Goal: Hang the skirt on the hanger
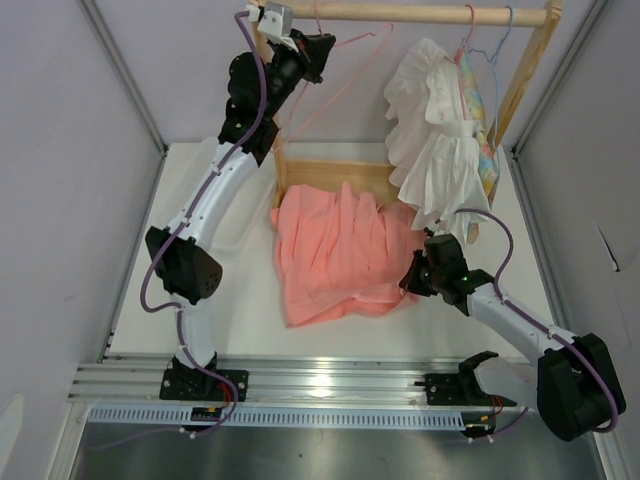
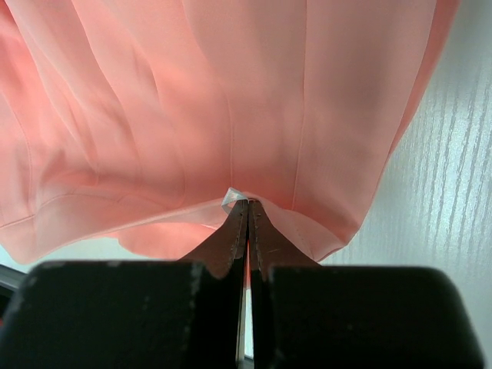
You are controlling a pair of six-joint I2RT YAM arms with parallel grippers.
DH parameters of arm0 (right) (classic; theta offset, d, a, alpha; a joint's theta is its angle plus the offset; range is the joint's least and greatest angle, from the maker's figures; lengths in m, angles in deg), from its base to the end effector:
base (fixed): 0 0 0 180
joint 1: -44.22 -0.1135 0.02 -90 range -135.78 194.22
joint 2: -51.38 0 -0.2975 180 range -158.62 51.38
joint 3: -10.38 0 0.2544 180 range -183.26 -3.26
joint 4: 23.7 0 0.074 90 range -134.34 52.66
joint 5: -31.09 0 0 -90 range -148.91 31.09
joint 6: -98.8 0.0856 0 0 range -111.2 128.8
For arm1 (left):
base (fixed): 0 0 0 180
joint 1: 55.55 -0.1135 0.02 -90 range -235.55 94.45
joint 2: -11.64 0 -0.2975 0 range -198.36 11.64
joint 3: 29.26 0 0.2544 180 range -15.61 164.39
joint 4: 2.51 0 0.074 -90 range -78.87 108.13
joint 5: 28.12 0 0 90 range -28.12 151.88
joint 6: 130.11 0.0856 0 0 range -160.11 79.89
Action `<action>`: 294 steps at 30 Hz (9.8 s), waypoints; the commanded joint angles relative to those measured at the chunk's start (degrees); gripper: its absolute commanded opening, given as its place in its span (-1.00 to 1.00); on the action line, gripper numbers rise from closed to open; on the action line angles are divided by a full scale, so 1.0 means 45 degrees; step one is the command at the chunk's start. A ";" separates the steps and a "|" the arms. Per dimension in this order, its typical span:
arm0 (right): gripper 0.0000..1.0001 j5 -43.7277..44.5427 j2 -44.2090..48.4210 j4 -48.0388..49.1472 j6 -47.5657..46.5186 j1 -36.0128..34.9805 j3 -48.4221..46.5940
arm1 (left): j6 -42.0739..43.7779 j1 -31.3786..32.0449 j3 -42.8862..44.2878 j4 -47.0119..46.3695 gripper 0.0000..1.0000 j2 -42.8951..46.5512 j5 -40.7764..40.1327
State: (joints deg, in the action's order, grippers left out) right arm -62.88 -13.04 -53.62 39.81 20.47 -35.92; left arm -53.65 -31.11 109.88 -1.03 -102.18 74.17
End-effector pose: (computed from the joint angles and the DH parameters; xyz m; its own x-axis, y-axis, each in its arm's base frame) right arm 0.2172 0.1020 0.1842 -0.8122 0.2041 -0.5465 -0.0300 0.9209 0.3886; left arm 0.4607 -0.2294 0.5582 0.2216 -0.3520 -0.9094 0.6515 0.7473 -0.1305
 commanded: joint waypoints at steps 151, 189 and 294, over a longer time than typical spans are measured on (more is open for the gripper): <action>-1.00 0.1428 -0.0644 -0.2048 -0.0366 -0.1090 -0.1842 | -0.6444 0.6735 -2.3726 -0.8621 -1.00 0.9650 -0.2869; -1.00 0.1936 -0.0175 -0.3747 -0.0601 -0.1480 -0.1902 | -0.6971 0.6755 -2.5153 -1.5012 -1.00 0.7617 -0.4470; -0.35 0.4808 -0.1173 -0.3533 0.1294 -0.1949 -0.2781 | -0.7440 0.6286 -2.4762 -1.7961 -1.00 0.6094 -0.2869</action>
State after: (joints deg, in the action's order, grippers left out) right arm -43.49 -20.54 -71.32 44.26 11.83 -49.00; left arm -87.58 -3.17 -2.01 -60.79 -74.73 60.58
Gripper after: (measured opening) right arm 0.317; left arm 0.047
